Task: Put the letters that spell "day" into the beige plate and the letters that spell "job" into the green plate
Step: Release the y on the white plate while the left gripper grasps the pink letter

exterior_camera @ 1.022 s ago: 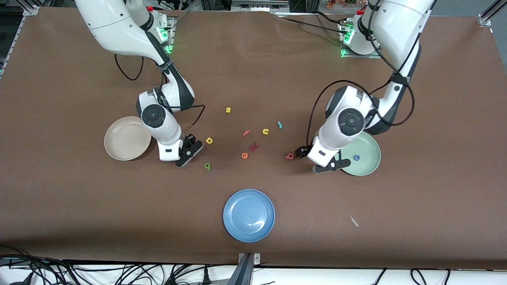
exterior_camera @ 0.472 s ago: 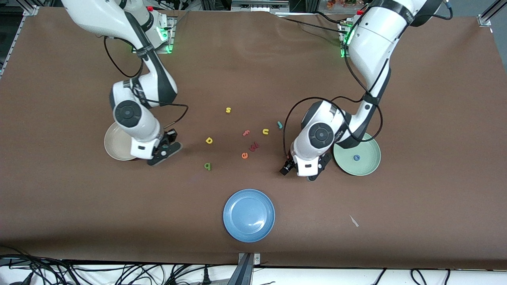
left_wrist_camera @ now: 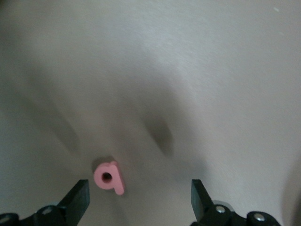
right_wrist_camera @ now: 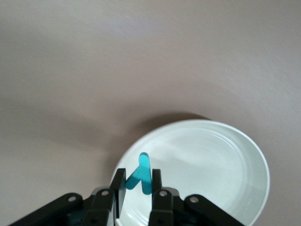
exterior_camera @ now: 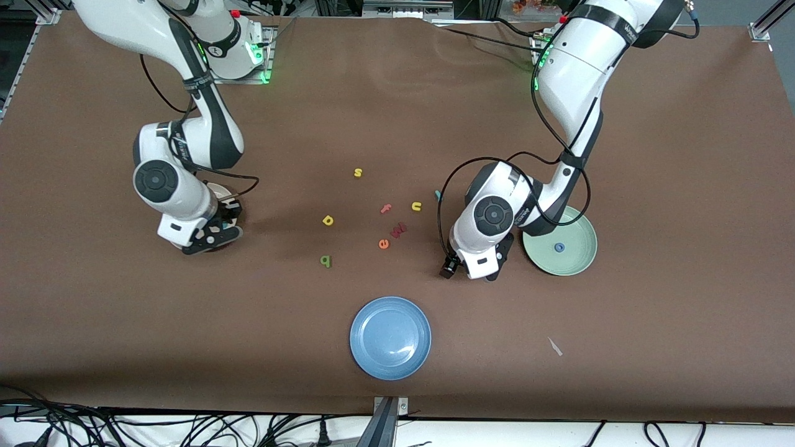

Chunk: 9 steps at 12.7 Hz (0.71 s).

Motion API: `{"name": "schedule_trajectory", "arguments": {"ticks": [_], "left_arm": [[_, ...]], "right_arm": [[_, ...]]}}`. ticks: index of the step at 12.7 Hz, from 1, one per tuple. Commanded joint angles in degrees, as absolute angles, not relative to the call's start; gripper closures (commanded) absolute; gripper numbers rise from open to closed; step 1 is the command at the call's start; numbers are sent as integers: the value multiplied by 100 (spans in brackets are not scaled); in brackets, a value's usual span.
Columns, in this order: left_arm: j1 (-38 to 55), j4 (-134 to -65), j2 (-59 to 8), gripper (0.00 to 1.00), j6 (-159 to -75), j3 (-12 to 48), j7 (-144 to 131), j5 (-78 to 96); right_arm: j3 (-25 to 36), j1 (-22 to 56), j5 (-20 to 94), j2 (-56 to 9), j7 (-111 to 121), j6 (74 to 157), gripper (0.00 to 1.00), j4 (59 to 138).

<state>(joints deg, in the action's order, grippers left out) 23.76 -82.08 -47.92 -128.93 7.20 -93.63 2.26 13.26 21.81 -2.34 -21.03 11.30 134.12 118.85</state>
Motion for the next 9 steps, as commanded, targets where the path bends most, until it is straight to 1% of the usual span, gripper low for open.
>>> {"name": "schedule_trajectory", "arguments": {"ticks": [1, 2, 3, 4, 5, 8, 9], "left_arm": [[2435, -8156, -4825, 13, -12560, 694, -9738, 79], [2435, -8235, -4825, 17, -12568, 694, -9738, 79], [2435, -8244, -4825, 20, -12577, 694, -9790, 79], [2435, -8253, -4834, 22, -12586, 703, -9852, 79], [2443, -8296, -4834, 25, -12629, 694, -9870, 88], [2426, -8384, -4843, 28, -12875, 703, -9879, 97], [2417, -8420, -4834, 28, -12893, 703, -9879, 97]], "right_arm": [[1546, 2197, -150, -1643, 1090, 14672, 89, 13075], [1564, 2197, -149, -1652, 1099, 14939, 85, 13200], [1564, 2197, -149, -1652, 1081, 14941, 69, 13201], [1564, 2197, -149, -1670, 1064, 14898, 8, 13192], [1564, 2189, -149, -1670, 1090, 14810, 0, 13166], [1512, 2206, -54, -1635, 890, 14398, 0, 12965], [1303, 2206, 121, -1635, 548, 14144, 0, 12799]]}}
